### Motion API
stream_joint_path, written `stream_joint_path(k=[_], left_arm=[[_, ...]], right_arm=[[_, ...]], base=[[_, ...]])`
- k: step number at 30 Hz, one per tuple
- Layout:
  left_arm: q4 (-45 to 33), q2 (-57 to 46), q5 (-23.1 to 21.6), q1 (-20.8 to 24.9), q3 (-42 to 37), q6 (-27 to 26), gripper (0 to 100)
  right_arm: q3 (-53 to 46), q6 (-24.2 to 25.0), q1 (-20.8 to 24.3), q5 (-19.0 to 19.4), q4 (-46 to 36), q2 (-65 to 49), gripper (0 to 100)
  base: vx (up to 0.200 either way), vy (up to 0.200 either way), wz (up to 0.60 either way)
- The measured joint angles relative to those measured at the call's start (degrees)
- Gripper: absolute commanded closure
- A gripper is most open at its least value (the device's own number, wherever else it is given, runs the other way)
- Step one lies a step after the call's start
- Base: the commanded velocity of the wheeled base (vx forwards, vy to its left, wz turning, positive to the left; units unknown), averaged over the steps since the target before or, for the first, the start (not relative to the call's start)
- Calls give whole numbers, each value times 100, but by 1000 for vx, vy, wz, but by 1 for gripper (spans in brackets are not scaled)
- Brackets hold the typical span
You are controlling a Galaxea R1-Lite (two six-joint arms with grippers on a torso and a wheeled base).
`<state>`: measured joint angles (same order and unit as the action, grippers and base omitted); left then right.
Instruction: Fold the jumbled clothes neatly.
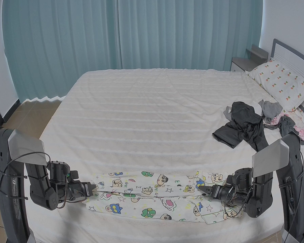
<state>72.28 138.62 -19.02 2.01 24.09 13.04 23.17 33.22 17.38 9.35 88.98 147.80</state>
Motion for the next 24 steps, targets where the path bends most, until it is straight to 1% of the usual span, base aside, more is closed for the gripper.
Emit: stream_joint_path(k=[3,4,10,15,21,24], left_arm=[[9,33,93,-15,-52,-27,100],[9,39,117,-20,-63,-40,0],[67,49,128,-23,-193,-65,0],[446,44,117,-30,-354,-38,0],[564,-80,115,-241,-425,12,0],[480,-234,106,-283,-336,176,0]], right_arm=[[0,-5,0,-5,0,0,0],[0,-5,0,-11,-2,0,0],[-5,-5,-9,-54,0,2,0],[-2,-7,-9,-65,-2,2,0],[-2,-10,-9,-76,-2,2,0],[-2,-7,-9,-84,0,2,0]], base=[[0,0,0],[0,0,0],[0,0,0],[0,0,0],[0,0,0],[0,0,0]])
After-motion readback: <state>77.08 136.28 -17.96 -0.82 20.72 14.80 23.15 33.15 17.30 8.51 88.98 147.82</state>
